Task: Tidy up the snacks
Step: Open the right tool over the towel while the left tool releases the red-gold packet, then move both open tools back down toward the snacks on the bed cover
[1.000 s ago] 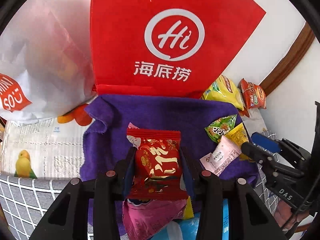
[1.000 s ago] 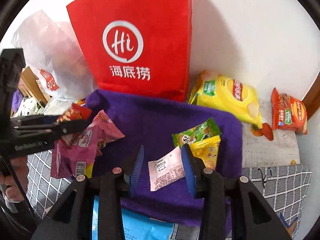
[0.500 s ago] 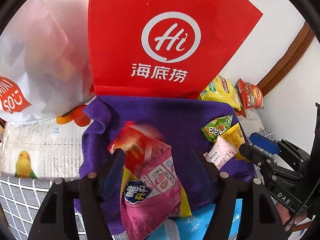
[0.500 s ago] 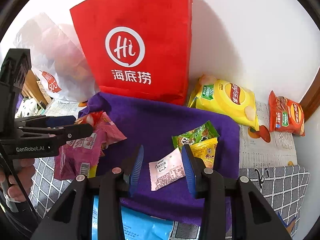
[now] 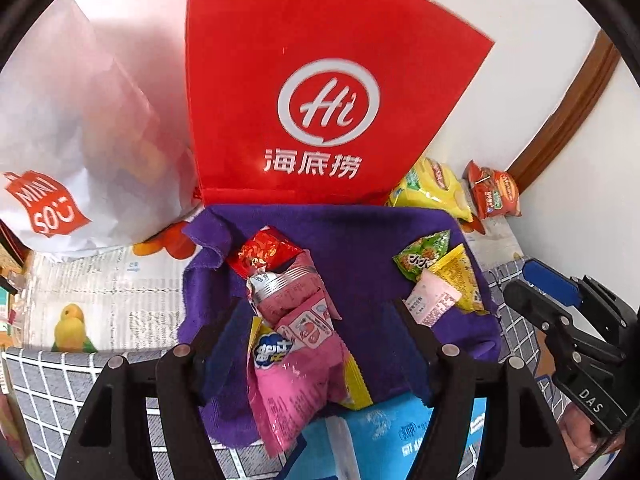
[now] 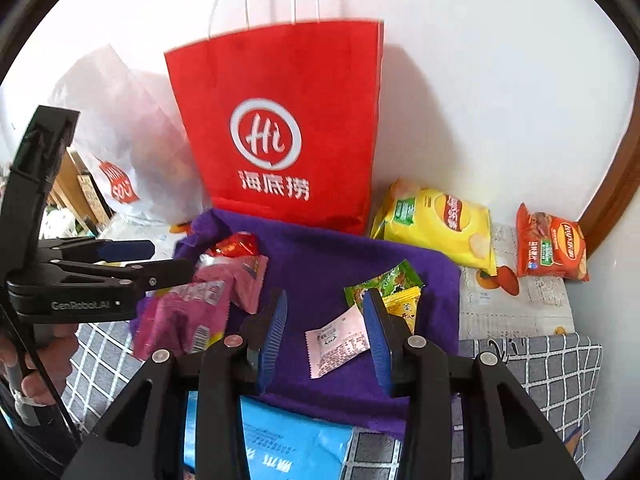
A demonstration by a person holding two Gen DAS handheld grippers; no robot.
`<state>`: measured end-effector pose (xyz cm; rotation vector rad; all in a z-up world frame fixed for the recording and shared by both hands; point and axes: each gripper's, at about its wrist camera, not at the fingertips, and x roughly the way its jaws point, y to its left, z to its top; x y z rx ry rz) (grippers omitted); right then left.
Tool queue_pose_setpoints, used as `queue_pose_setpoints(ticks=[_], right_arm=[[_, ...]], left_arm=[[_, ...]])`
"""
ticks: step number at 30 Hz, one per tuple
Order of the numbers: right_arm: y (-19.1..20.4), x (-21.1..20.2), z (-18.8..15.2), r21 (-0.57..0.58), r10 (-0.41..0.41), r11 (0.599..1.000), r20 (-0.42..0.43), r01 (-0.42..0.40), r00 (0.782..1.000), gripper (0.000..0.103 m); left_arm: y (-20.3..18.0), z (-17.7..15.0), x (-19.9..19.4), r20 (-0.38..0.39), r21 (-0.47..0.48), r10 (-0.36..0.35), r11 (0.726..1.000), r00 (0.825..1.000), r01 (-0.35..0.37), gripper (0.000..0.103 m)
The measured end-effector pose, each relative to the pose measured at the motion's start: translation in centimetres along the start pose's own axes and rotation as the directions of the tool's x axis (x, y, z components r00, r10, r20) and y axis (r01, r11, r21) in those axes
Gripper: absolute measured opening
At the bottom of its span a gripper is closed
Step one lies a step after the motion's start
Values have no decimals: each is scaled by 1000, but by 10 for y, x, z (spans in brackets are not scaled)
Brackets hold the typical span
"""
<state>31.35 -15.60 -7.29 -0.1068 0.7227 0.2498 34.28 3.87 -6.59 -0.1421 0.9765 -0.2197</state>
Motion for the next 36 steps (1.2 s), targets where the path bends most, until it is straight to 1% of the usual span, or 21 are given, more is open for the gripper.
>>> queue_pose_setpoints(ticks=[2,4,8,11,16,19,20,22,23,24,28,29,32,34,36], right_arm=[[1,-9,-3,10,7,1000,9,-7,1000,42],[3,-19,-12,9,0,1000,12,0,1000,42],[6,-34,-31,5,-17,1000,8,17,1000,42],[3,-41,-51,14,-23,1000,9,23,1000,42],[-10,-43,-79,42,-42,998,1,42,999,42],[-19,-42,-93,56,-55,997,-7,55,998,42],[-22,-42,-97,61,-59,996,-6,59,998,42],[-28,-43,-106,74,-62,995,-5,62,998,42],[-30,-43,-110,80,-61,995,-5,61,998,42],[-32,-44,-114,83,-61,995,-7,61,998,42],[-33,-44,-125,83,-63,994,-15,64,998,42],[-34,-45,-126,85,-60,995,-15,61,998,42],[-33,-46,-129,91,-45,995,-16,47,999,42],[-31,-47,-132,91,-43,995,-16,44,999,42],[-27,-51,-137,96,-35,995,-13,36,999,42]], left_arm=[[0,-6,-7,7,9,9,1000,1000,-9,72],[0,-14,-7,-4,15,34,999,999,-34,73],[1,-34,0,-43,12,68,998,997,-67,73],[-4,-46,7,-57,33,88,996,995,-86,73],[-7,-54,26,-67,35,124,992,990,-122,72],[-10,-52,41,-74,41,148,988,986,-145,69],[-11,-52,45,-75,43,152,988,986,-149,63],[-12,-49,50,-59,41,130,991,990,-127,59],[-13,-48,51,-55,37,121,992,991,-119,54],[-15,-47,53,-52,37,115,993,992,-113,54],[-24,-41,57,-35,48,93,995,995,-92,55],[-25,-40,60,-38,47,108,993,993,-106,62],[-25,-41,65,-63,45,140,989,988,-138,62],[-24,-43,60,-60,43,144,989,988,-142,64],[-21,-46,50,-48,38,144,989,988,-142,68]])
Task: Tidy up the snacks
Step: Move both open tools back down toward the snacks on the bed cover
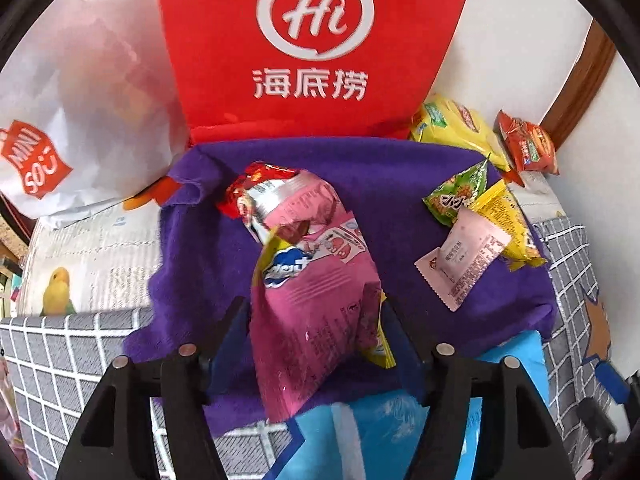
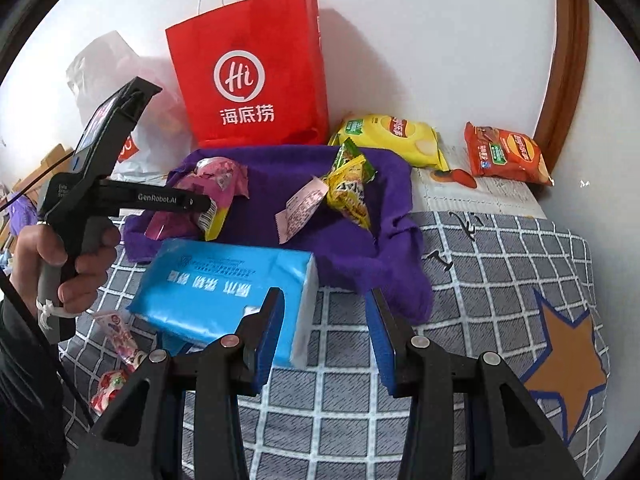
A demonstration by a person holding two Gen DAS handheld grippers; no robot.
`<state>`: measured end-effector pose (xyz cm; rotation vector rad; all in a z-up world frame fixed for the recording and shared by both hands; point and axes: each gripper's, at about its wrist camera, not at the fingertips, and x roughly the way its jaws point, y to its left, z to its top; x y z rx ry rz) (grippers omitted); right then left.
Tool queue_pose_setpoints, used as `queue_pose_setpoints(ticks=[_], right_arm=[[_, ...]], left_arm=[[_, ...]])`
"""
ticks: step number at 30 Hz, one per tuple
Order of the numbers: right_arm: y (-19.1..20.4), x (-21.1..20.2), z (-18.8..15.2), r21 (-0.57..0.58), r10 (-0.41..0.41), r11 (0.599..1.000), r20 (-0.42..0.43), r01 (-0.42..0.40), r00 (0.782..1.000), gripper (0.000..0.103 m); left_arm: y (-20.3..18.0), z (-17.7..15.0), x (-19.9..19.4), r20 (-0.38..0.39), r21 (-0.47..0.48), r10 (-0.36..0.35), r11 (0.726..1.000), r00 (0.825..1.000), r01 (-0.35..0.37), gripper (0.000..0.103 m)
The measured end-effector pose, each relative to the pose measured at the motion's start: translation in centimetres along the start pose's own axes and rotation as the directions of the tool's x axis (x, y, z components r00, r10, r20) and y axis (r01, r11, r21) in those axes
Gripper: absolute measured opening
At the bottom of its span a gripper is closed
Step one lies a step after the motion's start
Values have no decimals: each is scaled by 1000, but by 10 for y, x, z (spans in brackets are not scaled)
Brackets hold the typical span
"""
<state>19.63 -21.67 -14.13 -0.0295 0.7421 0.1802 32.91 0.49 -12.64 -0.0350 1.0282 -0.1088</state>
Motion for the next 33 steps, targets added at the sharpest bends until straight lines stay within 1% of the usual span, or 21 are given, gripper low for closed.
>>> queue_pose_setpoints(ticks=[5,10,13,16,17,19,21,24,26,28,29,32,33], right_arm=[[17,-15,-15,14,59,998,19,-59,998,42],[39,-27,-31,18,63,998,33,-64,997,42],[54,-30,-45,5,68,998,11,-68,998,42],[64,-28,-59,11,105,994,-19,-105,994,42],[67,-27,-64,14,115,993,-34,-114,993,42],[75,-25,-76,10,108,994,-67,-108,992,42],[81,-26,-85,2,114,993,-88,-114,990,42],[89,-33,-100,2,135,991,-113,-136,984,42],[93,-38,-109,7,135,991,-122,-135,983,42],[96,-41,-118,10,132,991,-129,-132,983,48],[99,-40,-124,12,134,991,-137,-134,981,49],[105,-32,-136,0,107,994,-169,-108,980,49],[107,-29,-139,-2,110,994,-179,-112,978,49]], left_arm=[[13,-13,-34,42,-9,10,1000,999,-10,74],[31,-40,-67,70,-23,12,1000,997,-11,74],[37,-57,-77,76,-25,13,1000,997,-11,74],[42,-76,-83,86,-28,6,1000,996,-4,74],[43,-82,-84,83,-31,6,1000,997,-4,74],[45,-93,-84,71,-33,-5,999,997,7,74],[45,-104,-85,67,-30,-24,999,997,26,74],[45,-118,-87,62,-26,-33,999,998,35,74],[46,-125,-91,66,-26,-46,999,997,47,74],[48,-132,-95,73,-31,-57,998,996,59,74],[49,-136,-97,75,-34,-64,997,995,67,75],[53,-144,-101,78,-42,-72,996,994,76,74],[53,-147,-102,80,-42,-73,996,994,76,74]])
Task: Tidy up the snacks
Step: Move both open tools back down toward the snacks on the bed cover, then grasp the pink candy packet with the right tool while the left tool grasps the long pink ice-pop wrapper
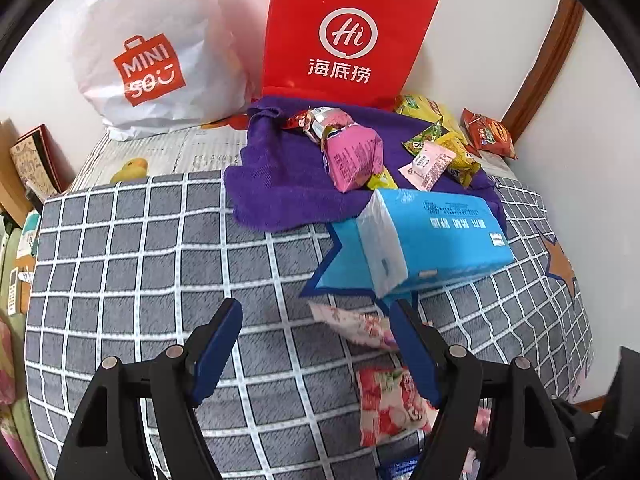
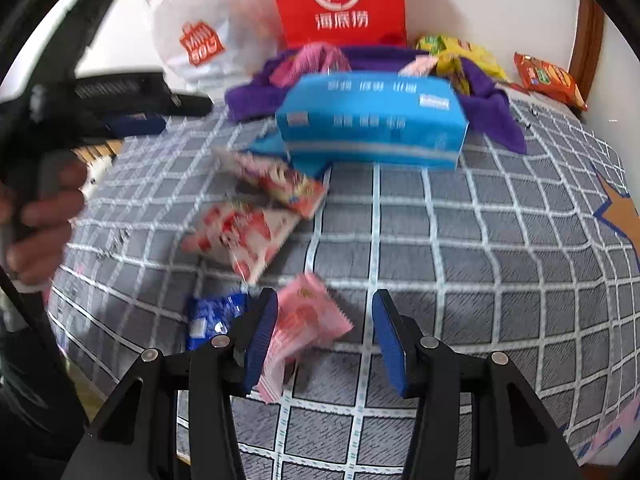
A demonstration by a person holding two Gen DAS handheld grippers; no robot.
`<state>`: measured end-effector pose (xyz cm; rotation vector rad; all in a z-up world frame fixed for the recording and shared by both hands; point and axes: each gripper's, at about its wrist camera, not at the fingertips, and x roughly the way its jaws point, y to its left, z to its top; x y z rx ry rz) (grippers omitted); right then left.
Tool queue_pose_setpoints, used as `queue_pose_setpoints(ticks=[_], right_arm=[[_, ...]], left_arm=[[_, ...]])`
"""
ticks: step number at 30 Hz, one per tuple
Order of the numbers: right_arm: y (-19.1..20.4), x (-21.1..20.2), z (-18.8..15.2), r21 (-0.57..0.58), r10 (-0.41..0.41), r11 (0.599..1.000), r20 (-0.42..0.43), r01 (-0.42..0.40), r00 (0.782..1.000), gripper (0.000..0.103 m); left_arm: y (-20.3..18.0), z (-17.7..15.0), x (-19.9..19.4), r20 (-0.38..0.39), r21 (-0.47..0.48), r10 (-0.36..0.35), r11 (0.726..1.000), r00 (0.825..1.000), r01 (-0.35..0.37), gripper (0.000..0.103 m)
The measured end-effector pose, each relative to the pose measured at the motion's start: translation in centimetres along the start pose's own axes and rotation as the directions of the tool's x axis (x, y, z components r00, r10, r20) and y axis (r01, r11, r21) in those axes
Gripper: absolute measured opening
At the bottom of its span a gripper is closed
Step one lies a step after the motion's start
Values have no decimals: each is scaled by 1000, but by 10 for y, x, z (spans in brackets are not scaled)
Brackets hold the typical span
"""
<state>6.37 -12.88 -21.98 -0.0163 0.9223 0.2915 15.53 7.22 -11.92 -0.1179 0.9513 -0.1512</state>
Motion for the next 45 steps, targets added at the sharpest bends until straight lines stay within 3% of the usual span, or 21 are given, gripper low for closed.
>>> queue_pose_setpoints(ticks=[2,4,7,12,15,20,24,27,36,38,41,45], right_arm=[[5,7,-4,-3,35,999,-18,-35,999,49],[11,13,-6,-18,16,1000,-15,-17,1000,50],[15,15,-7,-28,41,999,0,-41,999,35],[1,0,8,-31,6,1000,73,-3,997,29],[-14,-4,27,-53,-26,998,106,31,994,31],[-38,26,53,-99,-14,995,8,15,1000,36],[-49,23,52,-74,-108,991,6,108,994,44],[-53,16,43,-44,-110,993,9,111,994,51],[-51,36,34,16,-108,994,21,107,994,51],[-44,41,33,-21,-165,986,74,167,983,48],[-50,39,36,-27,-168,985,109,171,980,47],[-68,30,39,-19,-228,972,179,235,957,47]], left_arm=[[2,-5,-1,-1,-3,1,1000,1000,-1,74],[3,-9,-2,-4,-11,-2,1000,1000,2,74],[6,-16,-2,-4,-16,-6,1000,1000,6,75],[8,-23,-1,-9,-13,1,1000,1000,-1,74],[9,-24,1,-3,-23,-12,1000,1000,12,74],[8,-25,5,-5,-31,-27,999,1000,27,75],[9,-27,8,-10,-29,-23,999,1000,23,74],[11,-27,11,-14,-32,-27,999,1000,27,74],[1,-29,17,-21,-12,-59,998,998,59,75],[-3,-30,19,-20,-5,-65,998,998,65,75],[-9,-30,26,-31,-11,-69,998,997,69,74],[-24,-29,43,-72,-12,-103,995,992,102,75]])
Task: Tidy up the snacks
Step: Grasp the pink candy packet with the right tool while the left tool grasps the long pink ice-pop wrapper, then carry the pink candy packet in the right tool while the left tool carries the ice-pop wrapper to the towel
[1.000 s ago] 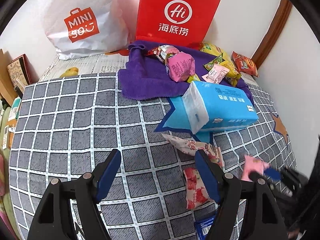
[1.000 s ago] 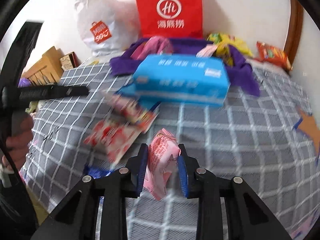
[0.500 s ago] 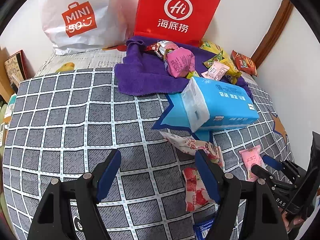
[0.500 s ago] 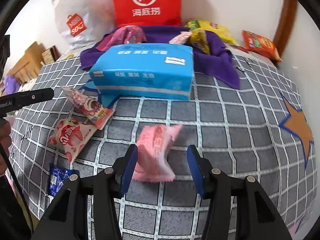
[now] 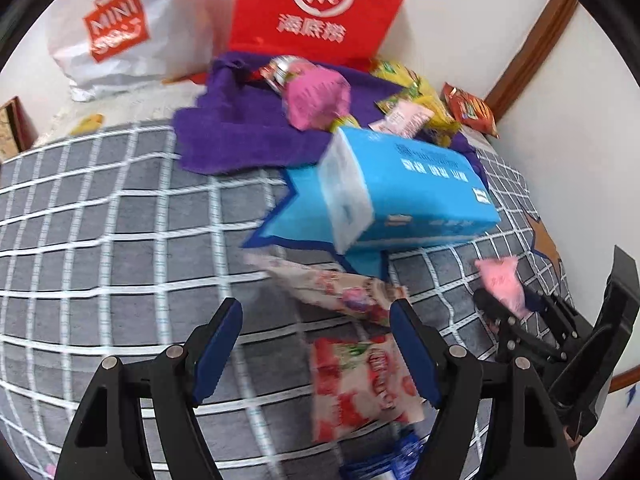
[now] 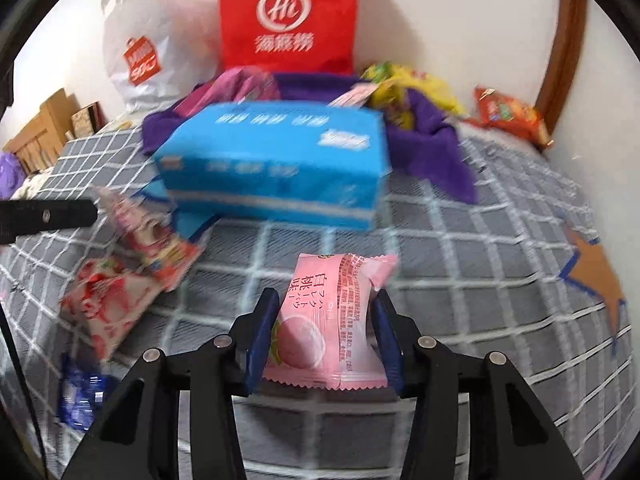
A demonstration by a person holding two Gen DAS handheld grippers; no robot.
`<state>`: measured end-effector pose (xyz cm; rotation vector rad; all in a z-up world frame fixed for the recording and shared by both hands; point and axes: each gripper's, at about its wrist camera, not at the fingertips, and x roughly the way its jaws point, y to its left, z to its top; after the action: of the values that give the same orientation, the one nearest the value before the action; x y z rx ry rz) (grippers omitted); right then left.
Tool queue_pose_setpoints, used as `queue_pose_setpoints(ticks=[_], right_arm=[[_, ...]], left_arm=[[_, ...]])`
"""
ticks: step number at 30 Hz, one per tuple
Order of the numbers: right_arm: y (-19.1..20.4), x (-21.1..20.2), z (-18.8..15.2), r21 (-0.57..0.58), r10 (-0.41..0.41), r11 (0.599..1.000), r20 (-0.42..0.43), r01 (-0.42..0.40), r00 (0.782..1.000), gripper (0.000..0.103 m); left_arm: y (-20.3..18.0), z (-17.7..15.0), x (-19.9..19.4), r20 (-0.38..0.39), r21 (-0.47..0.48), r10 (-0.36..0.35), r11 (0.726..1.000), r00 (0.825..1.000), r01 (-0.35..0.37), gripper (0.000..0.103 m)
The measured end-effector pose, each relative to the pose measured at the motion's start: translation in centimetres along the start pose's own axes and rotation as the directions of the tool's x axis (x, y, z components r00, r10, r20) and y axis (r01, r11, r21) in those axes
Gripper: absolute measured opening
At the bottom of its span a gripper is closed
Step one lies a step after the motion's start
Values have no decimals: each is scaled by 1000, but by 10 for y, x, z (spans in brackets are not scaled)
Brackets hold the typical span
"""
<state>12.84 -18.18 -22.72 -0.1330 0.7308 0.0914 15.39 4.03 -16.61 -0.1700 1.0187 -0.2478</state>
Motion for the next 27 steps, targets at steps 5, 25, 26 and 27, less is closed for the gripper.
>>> queue_pose_setpoints(ticks=[5,25,26,27], right_arm=[[-14,11,-5,37,52,998,-37,-50,998,47],[-11,14,-6,47,65,997,-39,-63,997,48],[-11,14,-5,48,65,997,-39,-64,997,48],[-12,14,-5,48,66,997,-40,-64,997,48]], left_arm=[[-16,3,23,-25,4,35,999,999,-35,74],[9,13,11,32,-46,29,999,999,-28,24],[14,13,8,19,-50,30,998,999,-29,24],[20,12,6,2,-54,32,998,999,-32,24]])
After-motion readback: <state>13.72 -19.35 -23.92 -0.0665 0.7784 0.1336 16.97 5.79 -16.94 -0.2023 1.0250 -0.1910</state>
